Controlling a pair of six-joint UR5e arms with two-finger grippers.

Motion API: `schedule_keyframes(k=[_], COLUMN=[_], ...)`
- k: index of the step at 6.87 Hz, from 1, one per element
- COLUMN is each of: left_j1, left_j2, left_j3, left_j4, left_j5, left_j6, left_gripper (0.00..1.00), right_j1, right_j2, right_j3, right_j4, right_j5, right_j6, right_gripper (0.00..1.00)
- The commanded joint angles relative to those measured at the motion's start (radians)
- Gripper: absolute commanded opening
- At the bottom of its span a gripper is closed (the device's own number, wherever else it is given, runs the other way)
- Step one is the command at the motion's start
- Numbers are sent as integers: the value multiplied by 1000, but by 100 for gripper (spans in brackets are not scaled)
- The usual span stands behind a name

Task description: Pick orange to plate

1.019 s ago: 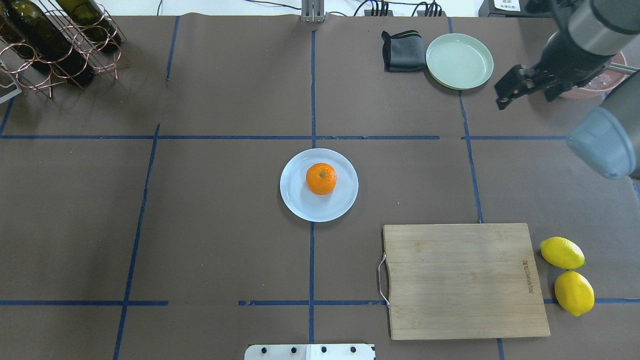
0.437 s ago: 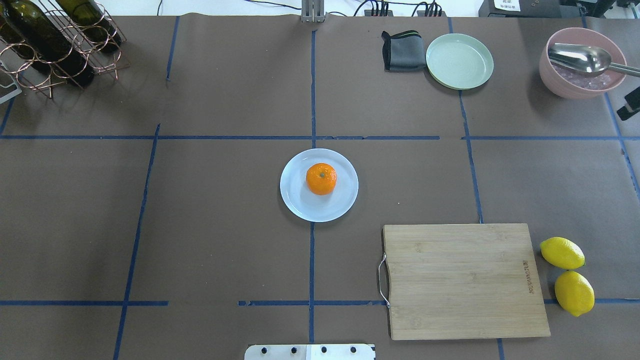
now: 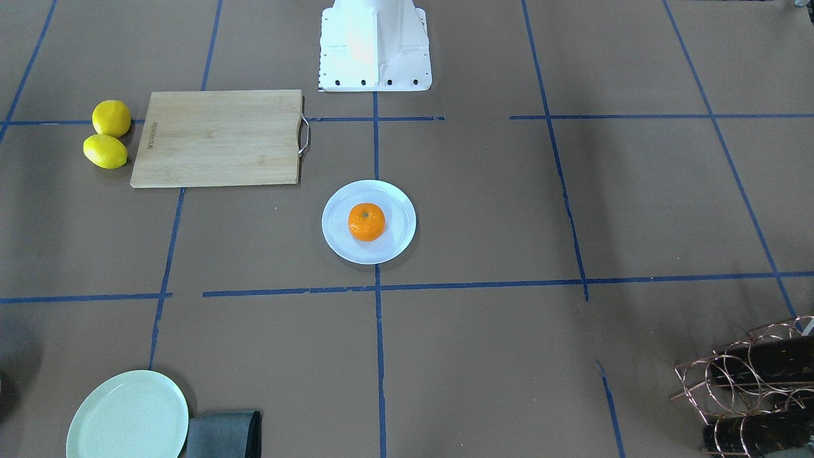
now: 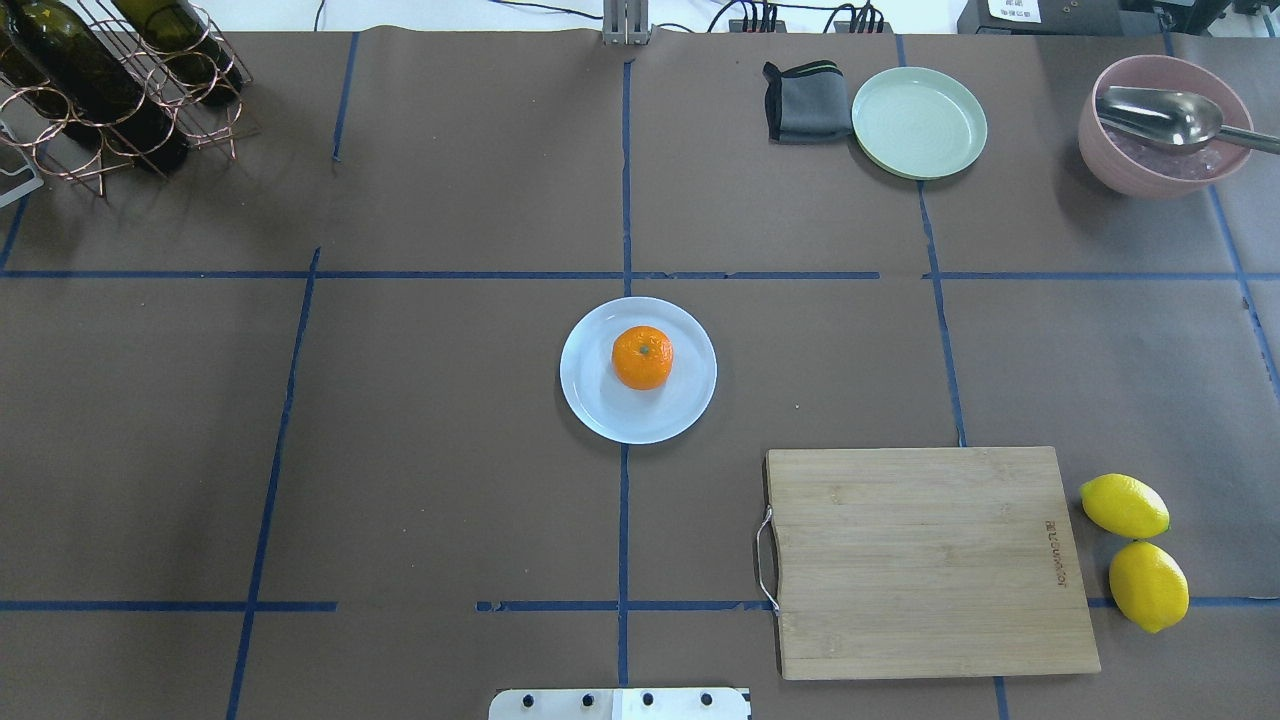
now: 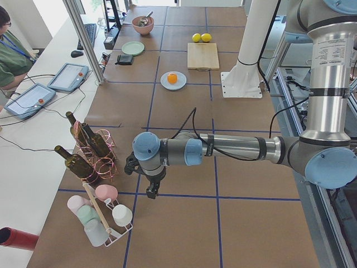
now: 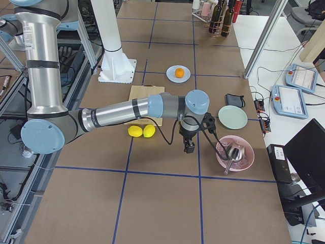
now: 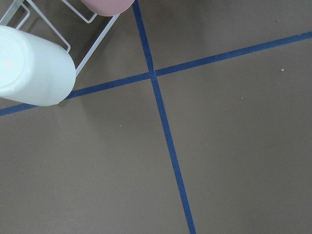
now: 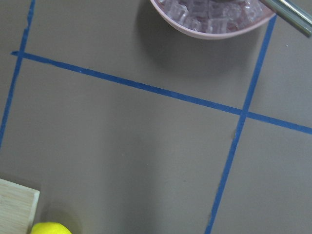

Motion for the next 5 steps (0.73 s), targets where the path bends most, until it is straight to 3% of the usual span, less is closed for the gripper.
schedule_keyframes(k=[1,2,5], left_j1=[1,-1,-1], left_j2=[1,1,1], left_j3=[1,1,1], left_j4=[0,0,0], left_j5=[0,0,2], left_j6=[0,0,2], left_gripper=[100,100,100], right_j1=[45,63,100], right_j2=[-42,-45,-63], right_j3=[-103,-159,-167], right_j4=[103,171,195], right_j5=[8,6,1], right_j6=[-25,-21,-2], right_gripper=[100,100,100])
